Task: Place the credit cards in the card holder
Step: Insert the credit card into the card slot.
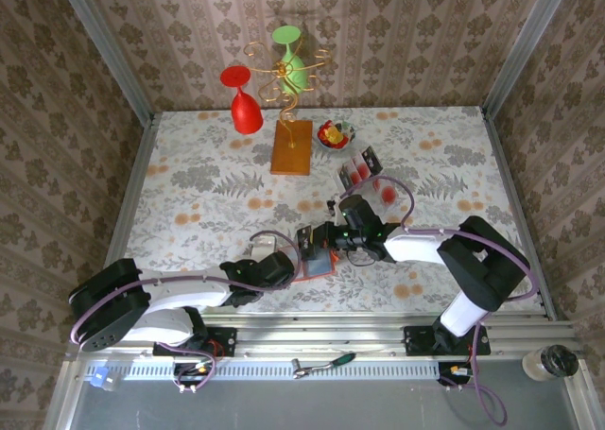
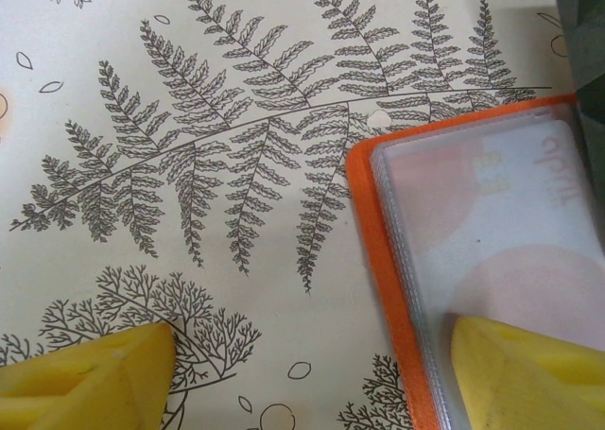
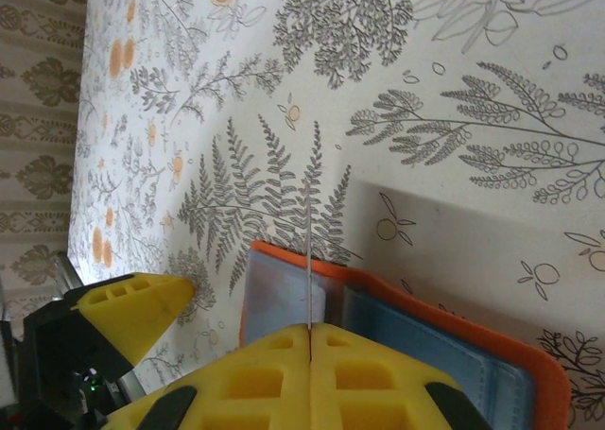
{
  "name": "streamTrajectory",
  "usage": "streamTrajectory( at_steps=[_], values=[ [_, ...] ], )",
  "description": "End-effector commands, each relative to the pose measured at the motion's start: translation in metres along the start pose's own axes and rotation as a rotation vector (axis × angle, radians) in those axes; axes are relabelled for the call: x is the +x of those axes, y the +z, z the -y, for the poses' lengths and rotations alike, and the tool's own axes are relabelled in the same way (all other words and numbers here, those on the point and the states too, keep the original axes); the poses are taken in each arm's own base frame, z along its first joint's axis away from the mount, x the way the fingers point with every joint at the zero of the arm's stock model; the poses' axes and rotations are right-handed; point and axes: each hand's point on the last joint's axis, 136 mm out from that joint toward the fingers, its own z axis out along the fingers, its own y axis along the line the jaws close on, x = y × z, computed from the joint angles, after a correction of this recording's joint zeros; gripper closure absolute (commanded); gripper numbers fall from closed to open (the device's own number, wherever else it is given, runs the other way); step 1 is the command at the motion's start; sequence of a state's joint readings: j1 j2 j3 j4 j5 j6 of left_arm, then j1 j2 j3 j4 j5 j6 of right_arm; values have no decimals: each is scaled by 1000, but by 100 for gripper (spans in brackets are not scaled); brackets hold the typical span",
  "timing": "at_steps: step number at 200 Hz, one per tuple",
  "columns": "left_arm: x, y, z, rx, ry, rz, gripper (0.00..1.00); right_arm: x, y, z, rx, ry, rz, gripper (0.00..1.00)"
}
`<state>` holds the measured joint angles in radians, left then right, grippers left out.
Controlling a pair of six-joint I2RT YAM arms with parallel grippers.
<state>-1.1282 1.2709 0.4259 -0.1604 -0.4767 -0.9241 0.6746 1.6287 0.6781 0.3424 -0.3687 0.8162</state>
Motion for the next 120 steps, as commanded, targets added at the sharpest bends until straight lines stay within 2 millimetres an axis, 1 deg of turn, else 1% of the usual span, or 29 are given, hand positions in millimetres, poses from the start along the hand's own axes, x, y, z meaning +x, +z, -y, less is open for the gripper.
streamTrajectory(
  at_steps=[1,69,96,120],
  values=[
    [8,2,-10,-38,14,-10,22,7,3,4,-3,5,-13,100],
    [8,2,-10,-38,14,-10,22,19,5,15,7,2,-40,100],
    [8,2,-9,-37,14,-9,22,25,7,12,-17,-14,-66,100],
    [7,2,-9,-38,15,-8,22,33,8,16,-15,-16,-95,100]
  ],
)
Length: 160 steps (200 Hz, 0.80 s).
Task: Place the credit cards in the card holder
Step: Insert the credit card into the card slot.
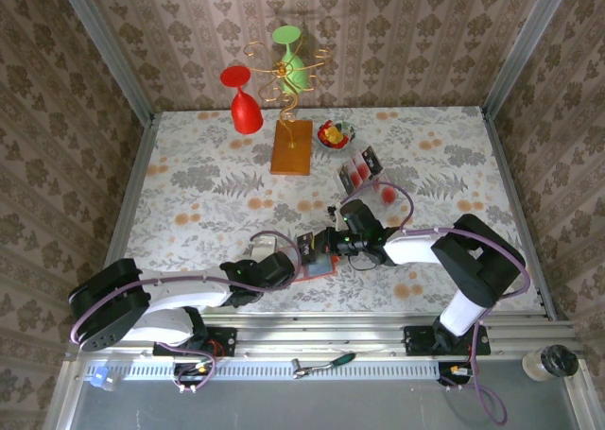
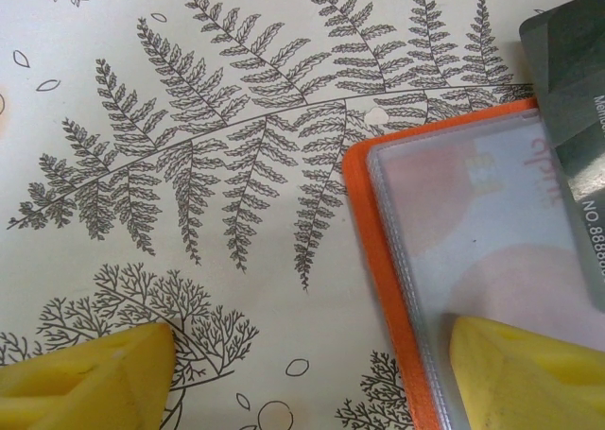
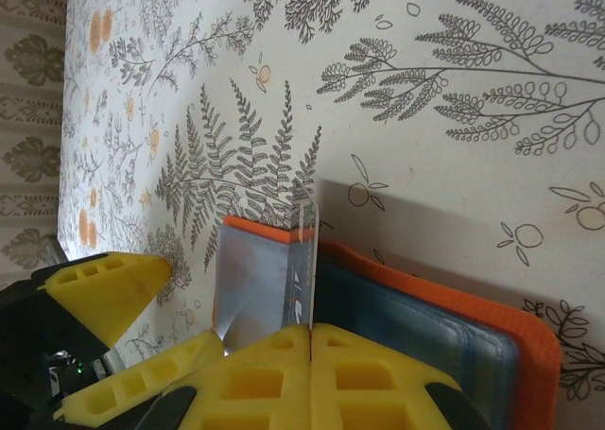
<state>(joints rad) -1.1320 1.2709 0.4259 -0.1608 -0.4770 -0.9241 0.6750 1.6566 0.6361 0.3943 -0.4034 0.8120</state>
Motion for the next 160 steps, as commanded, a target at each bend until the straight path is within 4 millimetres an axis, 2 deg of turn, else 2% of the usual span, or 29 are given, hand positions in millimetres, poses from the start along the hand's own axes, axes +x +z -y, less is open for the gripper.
streamTrajectory(
  at_steps=[1,86,160],
  values=[
    [7,2,-10,-39,12,-8,22,18,4,6,-2,-18,-59,100],
    [7,2,-10,-40,12,-8,22,41,-5,17,23,-23,-101,100],
    [7,1,-10,-40,13,-5,22,45,-13,21,54,-27,-105,100]
  ],
)
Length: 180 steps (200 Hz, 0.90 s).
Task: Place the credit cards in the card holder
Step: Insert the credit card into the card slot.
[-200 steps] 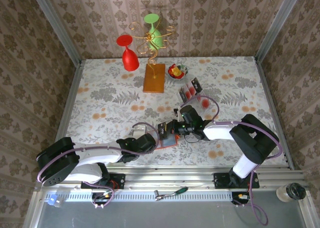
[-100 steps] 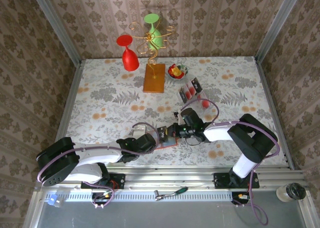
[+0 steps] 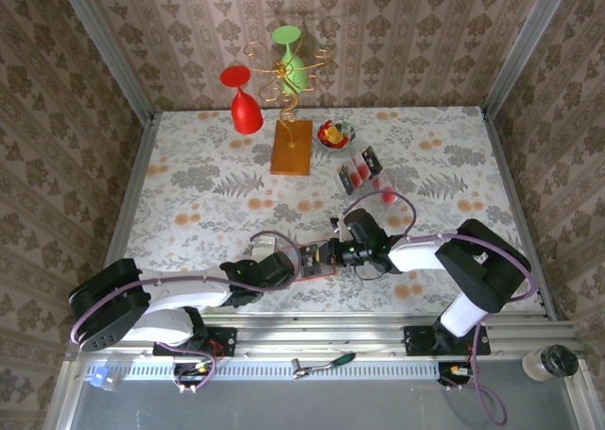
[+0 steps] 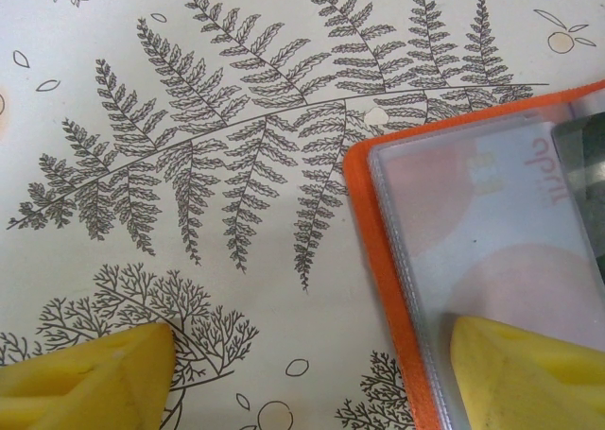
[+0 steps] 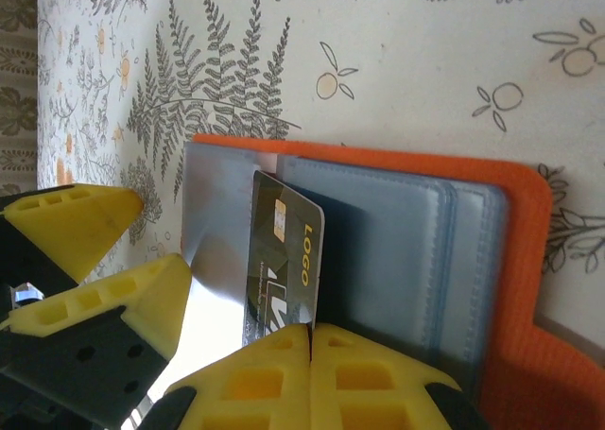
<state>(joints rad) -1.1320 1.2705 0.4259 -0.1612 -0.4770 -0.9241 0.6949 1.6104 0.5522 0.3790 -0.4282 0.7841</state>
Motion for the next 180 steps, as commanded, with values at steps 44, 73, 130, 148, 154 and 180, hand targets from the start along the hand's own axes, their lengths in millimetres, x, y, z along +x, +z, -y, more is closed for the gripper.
streamTrajectory(
  at_steps=[44,73,130,148,154,180],
  values=[
    [7,1,-10,-40,15,-5,22,15,-1,10,54,-3,-57,100],
    [8,1,-10,-40,15,-5,22,16,2,10,58,-2,-66,100],
    [7,1,-10,-40,14,-3,22,10,5,6,61,-12,-72,100],
    [8,2,-11,-40,14,-5,22,9,6,5,66,-15,-79,100],
    [8,2,-11,-41,12,-3,22,8,6,4,65,-17,-78,100],
    [7,1,-10,-38,12,-2,22,7,7,5,70,-19,-83,100]
  ],
)
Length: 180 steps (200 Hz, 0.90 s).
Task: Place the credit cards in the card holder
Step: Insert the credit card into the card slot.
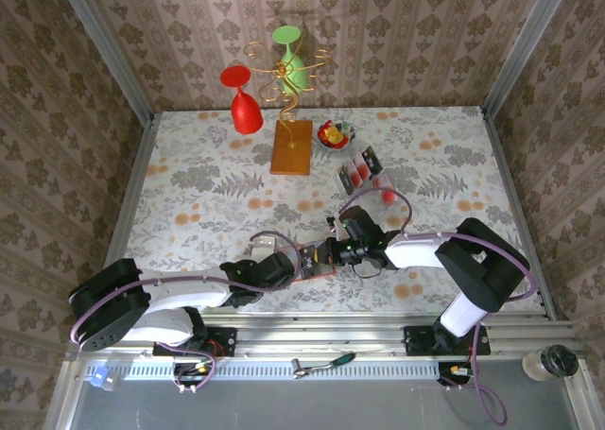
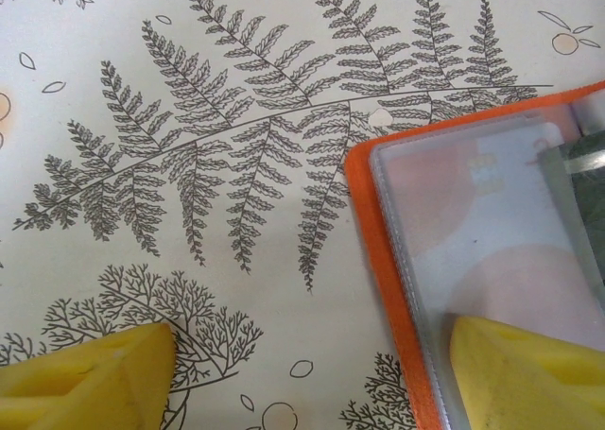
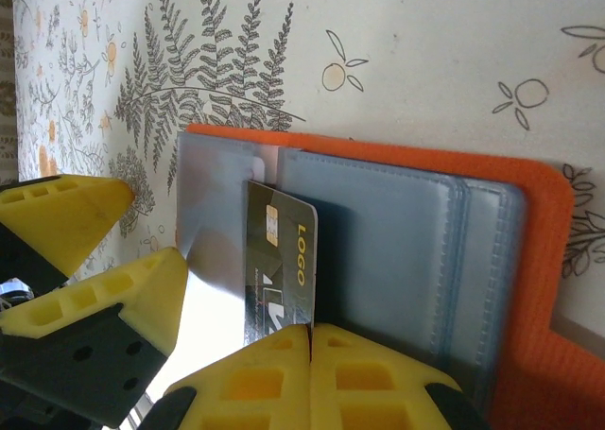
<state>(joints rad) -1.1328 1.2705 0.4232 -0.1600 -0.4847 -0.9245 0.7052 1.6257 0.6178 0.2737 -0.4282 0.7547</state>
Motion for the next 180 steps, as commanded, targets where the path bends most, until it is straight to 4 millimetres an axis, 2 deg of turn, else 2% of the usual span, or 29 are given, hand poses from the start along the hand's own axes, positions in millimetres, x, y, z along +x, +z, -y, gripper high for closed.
streamTrajectory(
  at_steps=[1,180],
  values=[
    [8,1,-9,-32,11,-7,22,6,4,8,38,-6,-39,100],
    [9,1,-9,-32,12,-9,22,-12,0,18,77,27,25,100]
  ],
)
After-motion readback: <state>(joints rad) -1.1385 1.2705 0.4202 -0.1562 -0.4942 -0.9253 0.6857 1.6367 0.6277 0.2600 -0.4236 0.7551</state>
